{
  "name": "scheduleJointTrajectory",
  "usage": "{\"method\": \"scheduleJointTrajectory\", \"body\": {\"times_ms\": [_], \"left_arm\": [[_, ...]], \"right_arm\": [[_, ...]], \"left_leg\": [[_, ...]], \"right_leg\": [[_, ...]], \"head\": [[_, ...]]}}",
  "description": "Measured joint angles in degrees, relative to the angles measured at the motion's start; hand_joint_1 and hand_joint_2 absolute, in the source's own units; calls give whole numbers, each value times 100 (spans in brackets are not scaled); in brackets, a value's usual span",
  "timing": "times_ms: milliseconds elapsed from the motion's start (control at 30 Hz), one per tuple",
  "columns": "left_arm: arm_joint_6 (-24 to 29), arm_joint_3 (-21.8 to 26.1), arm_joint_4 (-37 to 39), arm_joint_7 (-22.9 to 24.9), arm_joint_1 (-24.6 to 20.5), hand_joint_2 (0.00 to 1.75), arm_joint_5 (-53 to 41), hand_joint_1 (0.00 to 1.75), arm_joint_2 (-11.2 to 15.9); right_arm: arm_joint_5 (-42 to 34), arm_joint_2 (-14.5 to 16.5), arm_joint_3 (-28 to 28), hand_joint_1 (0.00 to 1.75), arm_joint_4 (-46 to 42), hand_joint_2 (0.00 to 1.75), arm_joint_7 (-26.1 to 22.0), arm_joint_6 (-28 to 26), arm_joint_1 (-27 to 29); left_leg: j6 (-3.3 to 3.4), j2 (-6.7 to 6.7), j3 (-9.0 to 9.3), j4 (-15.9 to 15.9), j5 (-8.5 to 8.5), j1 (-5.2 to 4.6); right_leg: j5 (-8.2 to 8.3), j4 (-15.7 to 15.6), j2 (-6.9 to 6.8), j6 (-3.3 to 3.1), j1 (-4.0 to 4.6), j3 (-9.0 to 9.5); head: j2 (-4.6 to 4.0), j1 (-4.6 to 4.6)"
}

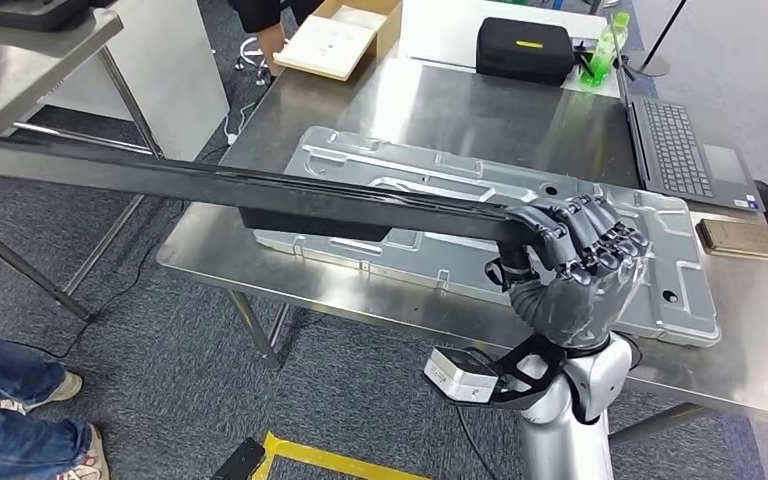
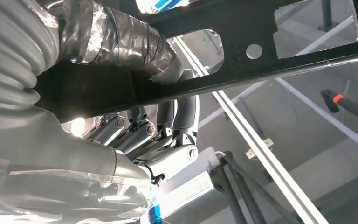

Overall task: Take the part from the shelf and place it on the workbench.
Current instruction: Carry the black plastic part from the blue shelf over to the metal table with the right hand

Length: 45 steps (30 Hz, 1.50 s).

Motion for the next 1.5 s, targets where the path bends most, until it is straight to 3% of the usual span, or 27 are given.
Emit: {"method": "scheduleJointTrajectory", "body": {"times_ms": [100, 133, 167, 200, 267, 333, 433, 500, 567, 633, 667, 700, 767, 800, 833, 933, 1000, 1100, 1133, 1167, 1200, 1300, 1367, 1500], "left_arm": [[1, 0, 0, -1, -9, 175, -7, 0, 1], [1, 0, 0, -1, -7, 175, -9, 0, 1], [1, 0, 0, -1, -8, 175, -9, 0, 1], [1, 0, 0, -1, -10, 175, -10, 0, 0], [1, 0, 0, -1, -15, 175, -11, 0, -2], [1, 0, 0, 1, -15, 175, -15, 0, -3], [-2, 1, 0, 2, -22, 175, -27, 0, -17], [-3, 1, 0, 1, -32, 175, -35, 0, -24], [-3, 1, 0, -1, -16, 175, -37, 0, -23], [-3, 0, 0, -1, 18, 175, -42, 0, -23], [-3, 0, 0, -1, 29, 175, -45, 0, -23], [-3, 0, 0, -4, 32, 175, -49, 0, -22], [-3, 1, 0, -13, 23, 175, -52, 0, -16], [-2, 1, 0, -20, 16, 175, -52, 0, -13], [-2, 1, 0, -26, 13, 175, -52, 0, -11], [-2, 0, 0, -40, 16, 175, -50, 0, -11], [-3, 0, 0, -51, 11, 175, -44, 0, -11], [-3, 1, 0, -67, 13, 175, -27, 0, -10], [-3, 2, 0, -68, 18, 175, -19, 0, -10], [-3, 2, 0, -68, 22, 175, -13, 0, -10], [-3, 2, 0, -68, 24, 175, -8, 0, -10], [-3, 2, 0, -68, 19, 175, -8, 0, -10], [-4, 1, 0, -72, 17, 175, -8, 0, -10], [-25, 1, 0, -119, 11, 175, 16, 0, -16]], "right_arm": [[-12, -3, -42, 175, 23, 175, 4, 0, 7], [-9, -4, -54, 175, 34, 175, 6, 0, 17], [-5, -5, -66, 175, 42, 175, 8, 0, 24], [-1, -6, -75, 175, 48, 175, 10, 0, 27], [5, -7, -83, 175, 50, 175, 13, 0, 15], [16, -7, -84, 175, 50, 175, 13, 0, 0], [49, -6, -90, 175, 49, 175, 15, 0, -6], [71, -2, -93, 175, 50, 175, 13, -1, -20], [88, 4, -96, 175, 56, 175, 9, -1, -37], [122, 7, -97, 175, 66, 175, 4, 0, -37], [142, 7, -100, 175, 71, 175, -1, 0, -36], [158, 7, -103, 175, 73, 175, -9, 0, -34], [169, 7, -116, 175, 74, 175, -26, 0, -34], [170, 7, -131, 175, 74, 175, -33, 0, -37], [172, 8, -152, 175, 74, 175, -39, 0, -39], [181, 7, -251, 175, 74, 175, -54, 0, -42], [201, 7, -336, 175, 74, 175, -44, 0, -52], [236, 7, -465, 175, 85, 175, -1, -1, -61], [246, 6, -500, 175, 95, 175, 7, -1, -57], [255, 5, -527, 175, 105, 175, 10, -1, -53], [260, 5, -545, 175, 113, 175, 12, -1, -53], [264, 5, -565, 175, 118, 175, 12, -2, -66], [300, 5, -575, 175, 121, 175, 60, -1, -78], [391, -20, -675, 175, 186, 175, 390, 0, -155]], "left_leg": [[47, 107, 4, -10, -9, -6], [50, 149, 6, -9, -15, -8], [52, 193, 12, -9, -22, -10], [49, 235, 23, -9, -30, -12], [29, 321, 55, -10, -55, -24], [-19, 401, 81, -17, -79, -43], [-114, 498, 123, -41, -111, -43], [-163, 309, 63, 155, -260, -26], [-183, 38, -221, 758, -575, -15], [-195, -49, -547, 1361, -771, -17], [-197, -59, -604, 1424, -718, -16], [-192, -62, -551, 1260, -552, -16], [-163, -78, -254, 568, -155, -18], [-144, -92, -120, 268, -42, -24], [-126, -103, -44, 95, -3, -32], [-62, -108, -10, -7, 3, -42], [-4, -96, 23, -69, 35, -21], [38, -78, 45, -108, 48, -13], [39, -71, 45, -107, 44, -13], [39, -66, 48, -106, 39, -13], [35, -63, 55, -106, 34, -12], [-9, -64, 86, -102, 6, -18], [-73, -60, 90, -110, -5, -27], [-199, -49, 60, -5, -110, -1]], "right_leg": [[-432, 987, -59, 64, -26, -502], [-454, 1171, -66, 68, -29, -612], [-369, 1151, -80, 62, -29, -621], [-196, 918, -119, 45, -24, -517], [155, 151, -337, -12, 23, -142], [267, -299, -491, -76, 92, 66], [285, -397, -360, -155, 107, 88], [324, -475, -272, -225, 72, 141], [334, -503, -202, -280, 62, 170], [322, -492, -116, -308, 72, 172], [313, -479, -70, -311, 76, 173], [300, -459, -28, -307, 76, 177], [252, -395, 34, -279, 77, 179], [225, -354, 56, -256, 84, 169], [208, -327, 69, -231, 85, 156], [194, -317, 79, -148, 72, 135], [74, -158, 37, -84, 64, 72], [-387, 794, -46, 4, 15, -398], [-469, 1085, -56, 24, -6, -557], [-447, 1201, -63, 38, -27, -634], [-315, 1086, -72, 43, -45, -594], [211, -11, -126, 17, -51, -79], [278, -365, -140, -29, -12, 83], [317, -474, -110, -185, 0, 148]], "head": [[0, 1], [0, 1], [0, 1], [0, 0], [0, 0], [0, 0], [0, -2], [0, -4], [0, -8], [0, -9], [0, -9], [0, -10], [0, -9], [0, -8], [0, -8], [0, -9], [0, -7], [0, -4], [0, -3], [0, -4], [0, -3], [0, -3], [0, -4], [0, -9]]}}
